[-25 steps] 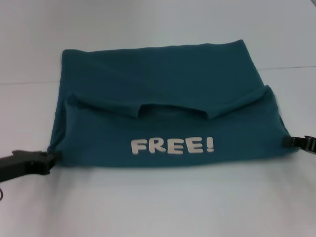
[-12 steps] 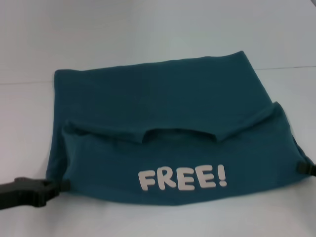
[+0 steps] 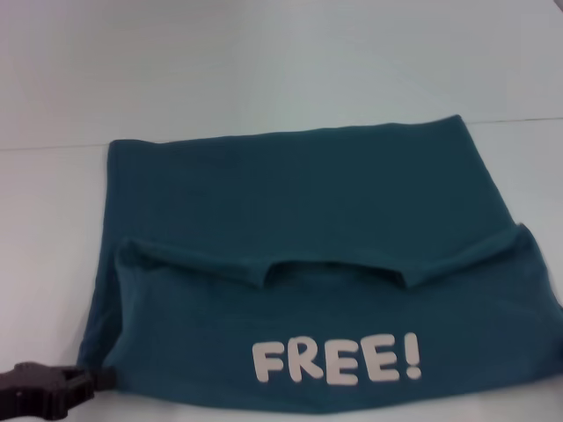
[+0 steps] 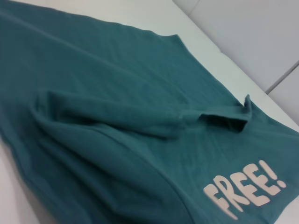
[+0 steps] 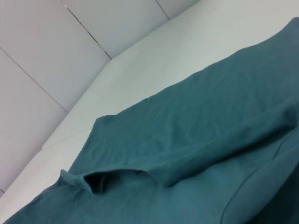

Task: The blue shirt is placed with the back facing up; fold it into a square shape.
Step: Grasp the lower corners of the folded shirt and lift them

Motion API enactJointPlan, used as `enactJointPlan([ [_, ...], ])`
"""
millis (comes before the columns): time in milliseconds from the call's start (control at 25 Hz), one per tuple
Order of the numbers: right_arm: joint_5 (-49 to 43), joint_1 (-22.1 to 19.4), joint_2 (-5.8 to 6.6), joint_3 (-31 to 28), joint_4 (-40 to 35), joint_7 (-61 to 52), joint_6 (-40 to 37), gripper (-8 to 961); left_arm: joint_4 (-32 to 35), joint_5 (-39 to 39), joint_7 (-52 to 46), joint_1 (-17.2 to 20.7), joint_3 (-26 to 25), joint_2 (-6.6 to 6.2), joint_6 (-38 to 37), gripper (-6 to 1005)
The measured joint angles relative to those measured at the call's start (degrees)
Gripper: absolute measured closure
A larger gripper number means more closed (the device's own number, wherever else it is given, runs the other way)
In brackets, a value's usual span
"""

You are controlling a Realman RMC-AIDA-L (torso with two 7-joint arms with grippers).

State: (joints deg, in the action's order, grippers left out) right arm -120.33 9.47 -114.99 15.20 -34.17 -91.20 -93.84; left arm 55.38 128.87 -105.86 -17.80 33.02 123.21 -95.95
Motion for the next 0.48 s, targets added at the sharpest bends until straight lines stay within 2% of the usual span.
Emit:
enactJointPlan([
  [200,-0.09,-3.4,-0.64,-1.88,-0.02,3.03,-3.16,911,0.0,0.77,0.93,0.78,-1.3,-0.05,-2.43,972],
  [480,-0.17,-6.75,-1.48,-3.91,-0.02,5.36,-5.52,911,-0.31,1.23,3.2,2.55,-2.08,0.54,-6.04,973],
])
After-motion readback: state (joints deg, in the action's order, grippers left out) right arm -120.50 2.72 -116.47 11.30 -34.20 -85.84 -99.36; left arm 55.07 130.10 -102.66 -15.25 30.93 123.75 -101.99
